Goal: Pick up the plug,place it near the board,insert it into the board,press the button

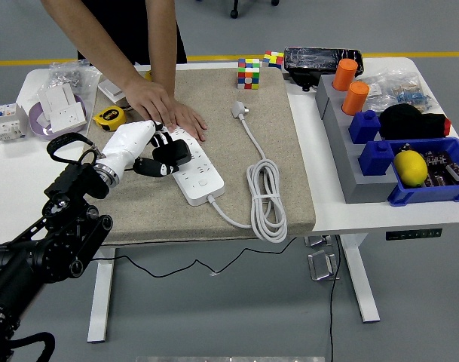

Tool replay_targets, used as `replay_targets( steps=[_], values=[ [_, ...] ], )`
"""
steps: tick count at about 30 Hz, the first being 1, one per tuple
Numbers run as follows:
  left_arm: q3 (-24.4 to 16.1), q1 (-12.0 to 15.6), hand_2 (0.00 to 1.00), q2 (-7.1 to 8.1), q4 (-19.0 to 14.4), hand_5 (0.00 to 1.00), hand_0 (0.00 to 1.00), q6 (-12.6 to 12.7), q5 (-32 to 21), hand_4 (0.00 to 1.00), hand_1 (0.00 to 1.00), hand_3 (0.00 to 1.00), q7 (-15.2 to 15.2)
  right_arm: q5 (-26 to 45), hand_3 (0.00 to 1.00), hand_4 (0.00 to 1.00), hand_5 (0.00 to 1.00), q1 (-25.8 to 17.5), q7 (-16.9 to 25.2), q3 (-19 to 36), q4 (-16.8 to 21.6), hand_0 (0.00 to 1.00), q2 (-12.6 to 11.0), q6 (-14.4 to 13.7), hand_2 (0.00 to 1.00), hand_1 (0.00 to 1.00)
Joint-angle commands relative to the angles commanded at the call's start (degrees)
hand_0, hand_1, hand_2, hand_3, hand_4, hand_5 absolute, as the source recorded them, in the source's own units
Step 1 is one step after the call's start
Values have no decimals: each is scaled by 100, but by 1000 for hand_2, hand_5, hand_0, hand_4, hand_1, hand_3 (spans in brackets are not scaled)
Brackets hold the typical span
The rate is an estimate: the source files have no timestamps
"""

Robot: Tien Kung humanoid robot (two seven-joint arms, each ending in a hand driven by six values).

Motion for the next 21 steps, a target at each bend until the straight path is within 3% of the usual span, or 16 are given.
replay_targets(
  steps=[21],
  values=[
    [-99, -1, 377, -29, 272, 89, 501, 15, 0, 617, 503, 411, -10, 10, 755, 998, 998, -17, 0, -43, -2, 784, -15, 1, 731, 738]
  ],
)
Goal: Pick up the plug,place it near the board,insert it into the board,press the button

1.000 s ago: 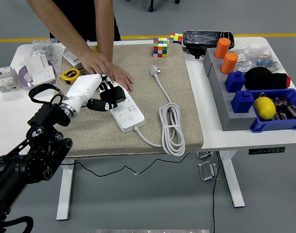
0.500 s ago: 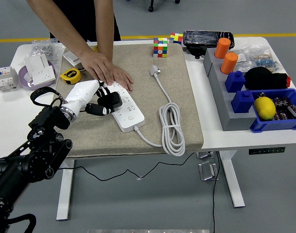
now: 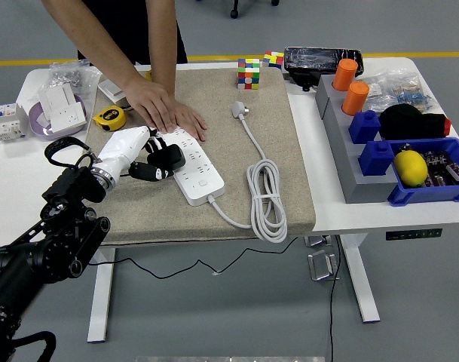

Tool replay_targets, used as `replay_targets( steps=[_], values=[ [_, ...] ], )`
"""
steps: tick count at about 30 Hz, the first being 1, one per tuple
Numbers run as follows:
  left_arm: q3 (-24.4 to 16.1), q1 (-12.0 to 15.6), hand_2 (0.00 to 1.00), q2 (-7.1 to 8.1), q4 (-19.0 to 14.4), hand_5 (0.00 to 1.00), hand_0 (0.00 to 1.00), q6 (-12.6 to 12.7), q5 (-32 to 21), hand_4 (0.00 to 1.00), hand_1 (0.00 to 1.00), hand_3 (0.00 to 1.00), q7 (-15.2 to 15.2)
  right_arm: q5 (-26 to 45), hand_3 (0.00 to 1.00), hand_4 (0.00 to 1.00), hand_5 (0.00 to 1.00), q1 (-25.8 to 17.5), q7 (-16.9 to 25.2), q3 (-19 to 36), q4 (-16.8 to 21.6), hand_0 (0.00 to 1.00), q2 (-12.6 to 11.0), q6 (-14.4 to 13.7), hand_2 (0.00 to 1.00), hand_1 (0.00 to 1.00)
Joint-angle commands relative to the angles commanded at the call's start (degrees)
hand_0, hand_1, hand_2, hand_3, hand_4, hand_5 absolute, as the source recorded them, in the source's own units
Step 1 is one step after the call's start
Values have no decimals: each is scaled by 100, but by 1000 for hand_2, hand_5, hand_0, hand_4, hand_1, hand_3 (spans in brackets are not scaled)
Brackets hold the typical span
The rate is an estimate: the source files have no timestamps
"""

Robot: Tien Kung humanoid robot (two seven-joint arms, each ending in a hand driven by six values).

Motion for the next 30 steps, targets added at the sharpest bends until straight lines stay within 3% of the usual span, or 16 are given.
replay_targets(
  steps=[30],
  values=[
    [-85, -73, 378, -40, 224, 90, 501, 64, 0, 624, 506, 415, 9, -3, 755, 998, 998, 21, 3, 15, 3, 784, -8, 9, 731, 739]
  ],
)
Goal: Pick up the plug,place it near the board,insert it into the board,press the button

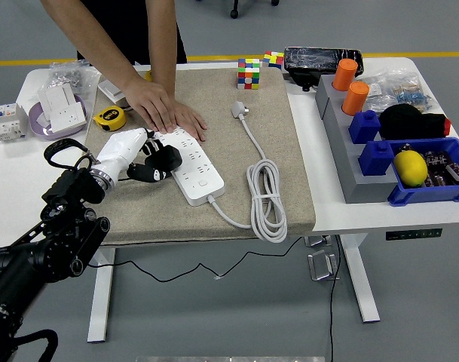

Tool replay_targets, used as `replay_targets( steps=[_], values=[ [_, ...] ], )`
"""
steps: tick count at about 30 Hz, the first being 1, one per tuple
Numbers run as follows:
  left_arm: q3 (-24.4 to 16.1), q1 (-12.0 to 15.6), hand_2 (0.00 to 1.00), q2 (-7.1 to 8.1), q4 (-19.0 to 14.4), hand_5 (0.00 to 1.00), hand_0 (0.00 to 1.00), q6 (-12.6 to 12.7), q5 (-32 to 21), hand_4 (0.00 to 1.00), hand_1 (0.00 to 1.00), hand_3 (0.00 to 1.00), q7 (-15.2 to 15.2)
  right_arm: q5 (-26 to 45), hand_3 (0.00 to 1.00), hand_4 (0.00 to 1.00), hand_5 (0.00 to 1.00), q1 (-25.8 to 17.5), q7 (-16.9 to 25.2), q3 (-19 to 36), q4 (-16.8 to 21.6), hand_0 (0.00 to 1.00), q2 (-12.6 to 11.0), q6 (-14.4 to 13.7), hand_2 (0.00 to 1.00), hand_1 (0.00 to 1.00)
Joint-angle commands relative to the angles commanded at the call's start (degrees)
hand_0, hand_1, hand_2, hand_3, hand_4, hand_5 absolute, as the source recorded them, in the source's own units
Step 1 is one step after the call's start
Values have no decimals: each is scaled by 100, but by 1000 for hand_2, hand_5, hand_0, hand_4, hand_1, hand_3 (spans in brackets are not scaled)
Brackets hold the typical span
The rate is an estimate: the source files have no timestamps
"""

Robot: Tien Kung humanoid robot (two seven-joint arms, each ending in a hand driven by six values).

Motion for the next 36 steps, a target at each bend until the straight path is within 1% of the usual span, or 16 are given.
replay_targets(
  steps=[26, 33, 34, 36],
  values=[
    [81, -28, 378, -5, 74, 91, 502, -121, 0, 629, 510, 416, 31, -4, 755, 998, 998, 16, 3, 25, 0, 783, -6, -7, 731, 739],
    [55, -32, 378, 2, 75, 90, 502, -114, 0, 629, 511, 417, 18, 21, 755, 998, 998, 11, 2, 7, -5, 783, -9, 0, 730, 739],
    [52, -31, 397, 3, 78, 113, 508, -116, 0, 660, 516, 437, 16, 24, 755, 998, 998, 9, 1, 3, -5, 784, -8, 3, 730, 739],
    [45, -24, 397, 6, 81, 113, 508, -129, 0, 660, 516, 437, 9, 28, 755, 998, 998, 6, 2, 2, -4, 784, -8, 8, 730, 739]
  ],
)
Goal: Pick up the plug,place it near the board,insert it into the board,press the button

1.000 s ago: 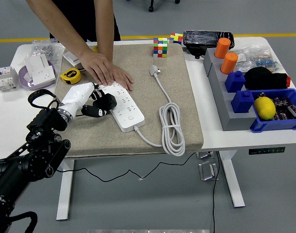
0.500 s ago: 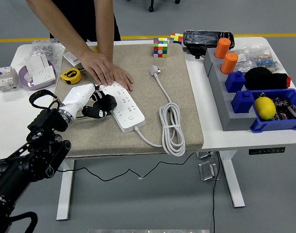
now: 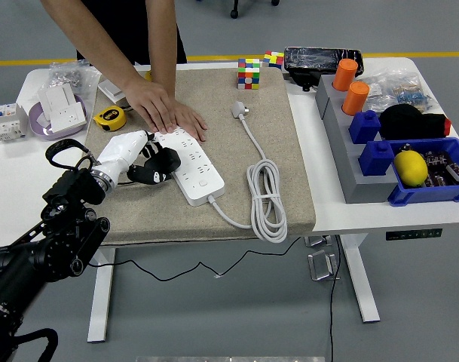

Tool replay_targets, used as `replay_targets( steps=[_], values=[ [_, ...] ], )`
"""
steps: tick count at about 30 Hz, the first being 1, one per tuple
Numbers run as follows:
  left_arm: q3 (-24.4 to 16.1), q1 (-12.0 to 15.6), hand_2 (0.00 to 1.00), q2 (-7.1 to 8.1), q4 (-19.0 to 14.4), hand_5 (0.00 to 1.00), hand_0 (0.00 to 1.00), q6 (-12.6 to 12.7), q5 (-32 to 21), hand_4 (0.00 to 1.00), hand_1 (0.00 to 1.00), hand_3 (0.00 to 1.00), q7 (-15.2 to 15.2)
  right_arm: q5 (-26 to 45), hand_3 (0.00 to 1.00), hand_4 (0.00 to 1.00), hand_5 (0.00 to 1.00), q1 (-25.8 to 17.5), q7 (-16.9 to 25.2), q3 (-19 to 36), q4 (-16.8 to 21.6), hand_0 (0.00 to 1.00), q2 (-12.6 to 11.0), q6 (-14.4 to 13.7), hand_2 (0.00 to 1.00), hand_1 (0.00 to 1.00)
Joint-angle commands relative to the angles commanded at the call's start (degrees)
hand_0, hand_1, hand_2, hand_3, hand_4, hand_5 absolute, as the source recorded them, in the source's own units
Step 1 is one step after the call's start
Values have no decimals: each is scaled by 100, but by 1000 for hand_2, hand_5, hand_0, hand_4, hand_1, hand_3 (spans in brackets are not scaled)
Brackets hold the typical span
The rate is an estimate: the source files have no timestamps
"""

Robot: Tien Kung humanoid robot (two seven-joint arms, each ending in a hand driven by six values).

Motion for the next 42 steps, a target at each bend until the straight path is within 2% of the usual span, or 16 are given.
replay_targets(
  steps=[3, 4, 9, 10, 15, 16, 21, 22, 27, 28, 33, 34, 39, 40, 42],
  values=[
    [-7, 9, 397, 1, 10, 113, 508, -26, 0, 660, 516, 437, -9, 5, 755, 998, 998, -1, -3, -3, 0, 784, -1, 7, 730, 739],
    [-9, 12, 474, 2, 12, 235, 541, -37, 0, 897, 607, 481, -12, 7, 756, 998, 998, -2, -5, -6, 0, 787, -1, 10, 730, 740],
    [-16, 22, 474, 0, 20, 235, 541, -79, 0, 897, 607, 481, -26, 26, 756, 998, 998, -8, -10, -21, -5, 787, -3, 27, 730, 740],
    [-18, 24, 531, 1, 24, 282, 577, -83, 0, 970, 646, 520, -28, 27, 757, 998, 998, -9, -10, -21, -5, 792, -3, 28, 732, 742],
    [-24, 26, 531, 1, 46, 282, 577, -91, 0, 970, 646, 520, -35, 35, 757, 998, 998, -9, -6, -23, -8, 792, -1, 36, 732, 742],
    [-24, 27, 584, 1, 45, 334, 603, -90, 0, 998, 668, 562, -37, 39, 757, 998, 998, -9, -5, -24, -9, 795, -2, 36, 732, 742],
    [-22, 29, 584, -1, 48, 334, 603, -92, 0, 998, 668, 562, -40, 46, 757, 998, 998, -11, -3, -27, -10, 795, -5, 37, 732, 742],
    [-25, 31, 629, 0, 50, 363, 616, -92, 0, 998, 685, 607, -42, 46, 757, 998, 998, -13, -3, -29, -10, 797, -6, 37, 731, 742],
    [-47, 29, 629, 1, 46, 363, 616, -83, 0, 998, 685, 607, -52, 46, 757, 998, 998, -12, 0, -27, -10, 797, -4, 36, 731, 742],
    [-53, 29, 680, 1, 44, 421, 631, -84, 0, 998, 705, 692, -53, 46, 757, 998, 998, -12, 0, -26, -11, 799, -4, 37, 732, 743],
    [-151, 44, 680, -3, 10, 421, 631, -149, 0, 998, 705, 692, -69, 47, 757, 998, 998, -4, 4, -10, -12, 799, 1, 38, 732, 743],
    [-180, 47, 803, -3, -6, 659, 750, -174, 0, 998, 827, 856, -78, 46, 757, 998, 998, 0, 4, -8, -12, 802, 1, 39, 732, 744],
    [-378, 115, 803, -9, -204, 659, 750, -301, -18, 998, 827, 856, -151, 37, 757, 998, 998, 4, 9, 19, -12, 802, 11, 37, 732, 744],
    [-423, 151, 945, -12, -288, 998, 900, -293, -116, 998, 962, 977, -163, 36, 758, 998, 998, 2, 9, 26, -12, 803, 13, 35, 733, 744],
    [-511, 226, 945, -26, -450, 998, 900, -254, -423, 998, 962, 977, -165, 33, 758, 998, 998, -3, 9, 36, -12, 803, 17, 33, 733, 744]
  ],
)
